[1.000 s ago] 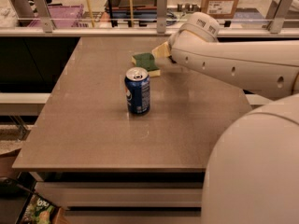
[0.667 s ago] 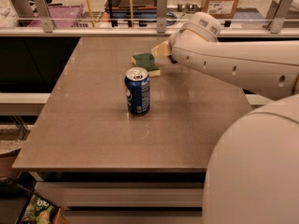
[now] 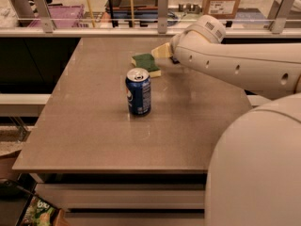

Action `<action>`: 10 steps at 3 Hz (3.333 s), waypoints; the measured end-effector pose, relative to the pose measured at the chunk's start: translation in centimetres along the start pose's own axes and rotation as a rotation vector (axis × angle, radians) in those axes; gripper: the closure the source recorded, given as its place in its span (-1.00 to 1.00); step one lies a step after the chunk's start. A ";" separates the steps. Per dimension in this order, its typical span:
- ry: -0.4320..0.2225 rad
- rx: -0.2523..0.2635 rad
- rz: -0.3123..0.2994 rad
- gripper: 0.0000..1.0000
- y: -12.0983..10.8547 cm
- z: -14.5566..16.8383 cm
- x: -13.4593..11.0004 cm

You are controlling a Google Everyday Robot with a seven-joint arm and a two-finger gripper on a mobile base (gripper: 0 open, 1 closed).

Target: Pick rxbar blueberry

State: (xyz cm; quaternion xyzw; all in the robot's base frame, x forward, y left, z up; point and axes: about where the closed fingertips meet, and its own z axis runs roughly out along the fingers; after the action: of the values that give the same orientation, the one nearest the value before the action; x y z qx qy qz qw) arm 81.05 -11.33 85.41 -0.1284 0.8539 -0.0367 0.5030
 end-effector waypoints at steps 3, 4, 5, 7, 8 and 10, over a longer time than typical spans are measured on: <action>0.004 -0.037 0.062 -0.72 -0.2 0.7 1.2; 0.004 -0.038 0.061 -0.26 -0.2 0.7 1.2; 0.003 -0.039 0.061 0.21 -0.1 0.7 1.1; 0.002 -0.041 0.059 1.00 0.1 0.7 1.0; 0.002 -0.041 0.059 1.00 0.1 0.7 1.0; 0.001 -0.043 0.058 0.16 0.2 0.7 1.0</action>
Offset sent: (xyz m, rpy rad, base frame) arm 0.0062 -0.0144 -0.0181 0.1052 0.0261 -0.0006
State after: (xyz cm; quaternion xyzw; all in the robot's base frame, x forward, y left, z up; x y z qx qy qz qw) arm 81.14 -11.34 84.24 -0.1144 0.8581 -0.0040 0.5005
